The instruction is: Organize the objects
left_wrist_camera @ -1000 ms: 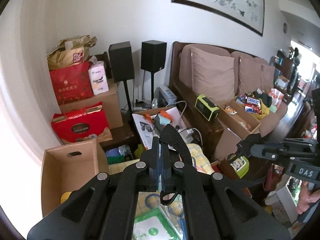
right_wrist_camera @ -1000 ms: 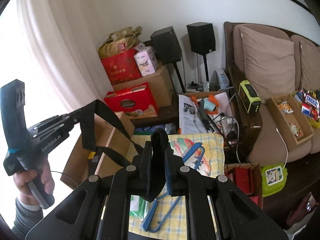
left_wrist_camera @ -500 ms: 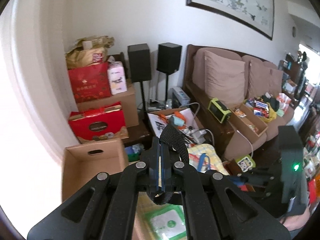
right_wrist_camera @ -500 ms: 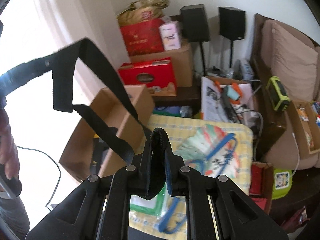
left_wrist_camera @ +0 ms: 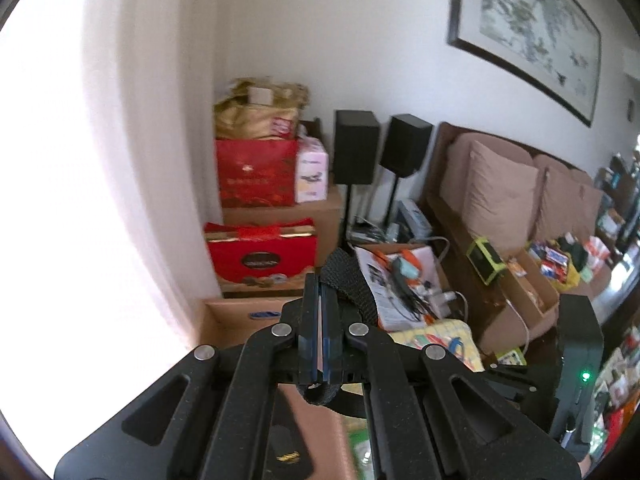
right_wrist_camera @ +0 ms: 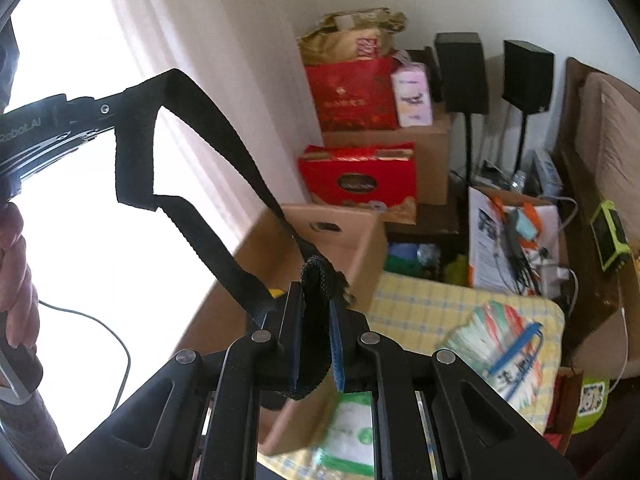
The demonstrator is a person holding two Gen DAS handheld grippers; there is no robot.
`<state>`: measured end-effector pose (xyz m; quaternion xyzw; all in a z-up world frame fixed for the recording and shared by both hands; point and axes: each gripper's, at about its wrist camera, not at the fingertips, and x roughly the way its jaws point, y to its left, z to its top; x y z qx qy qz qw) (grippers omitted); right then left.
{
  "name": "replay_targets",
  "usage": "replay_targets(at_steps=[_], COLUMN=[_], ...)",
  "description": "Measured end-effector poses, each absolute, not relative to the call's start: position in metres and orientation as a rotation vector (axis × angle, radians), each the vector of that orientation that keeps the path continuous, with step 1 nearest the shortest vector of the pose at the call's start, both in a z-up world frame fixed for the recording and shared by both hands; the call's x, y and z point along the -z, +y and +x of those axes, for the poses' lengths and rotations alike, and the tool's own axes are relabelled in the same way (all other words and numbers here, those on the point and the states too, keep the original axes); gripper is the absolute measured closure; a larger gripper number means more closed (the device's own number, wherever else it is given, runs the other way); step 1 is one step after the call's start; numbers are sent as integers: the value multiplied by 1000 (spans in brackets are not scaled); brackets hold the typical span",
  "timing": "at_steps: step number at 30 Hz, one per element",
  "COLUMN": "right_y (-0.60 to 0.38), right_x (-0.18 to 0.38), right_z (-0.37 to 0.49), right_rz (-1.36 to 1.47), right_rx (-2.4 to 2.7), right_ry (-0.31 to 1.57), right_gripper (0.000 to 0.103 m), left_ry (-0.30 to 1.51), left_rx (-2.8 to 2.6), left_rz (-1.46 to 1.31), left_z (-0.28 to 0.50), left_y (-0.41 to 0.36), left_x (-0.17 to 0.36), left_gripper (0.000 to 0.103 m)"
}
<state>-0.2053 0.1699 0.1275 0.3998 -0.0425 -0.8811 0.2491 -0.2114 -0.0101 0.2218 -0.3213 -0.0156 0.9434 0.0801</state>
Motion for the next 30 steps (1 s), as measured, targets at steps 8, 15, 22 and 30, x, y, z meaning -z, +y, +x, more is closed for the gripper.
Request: replay_targets(at_steps=[8,15,22,30], right_y=[123,95,86,82], right_x=[-131,-98,-51,-1], right_z=[-232,-268,-315,-361], right_rz=[1087,1148,1236,1333], right_rx=[2350,2323,2306,2314], right_ry=[-110,-113,-163,-229], right_gripper=[92,92,91,71], left_ry=[34,51,21,43], left_rx=[-2878,-2876,-2845,-2799], left_rz=[-1032,-1112,-1213,-1356], left_z=[-240,-274,-310,-346], left_y=[-31,-37,-46,-55], left_x=[-217,-184,-134,-69], left_gripper=[102,102,102,101])
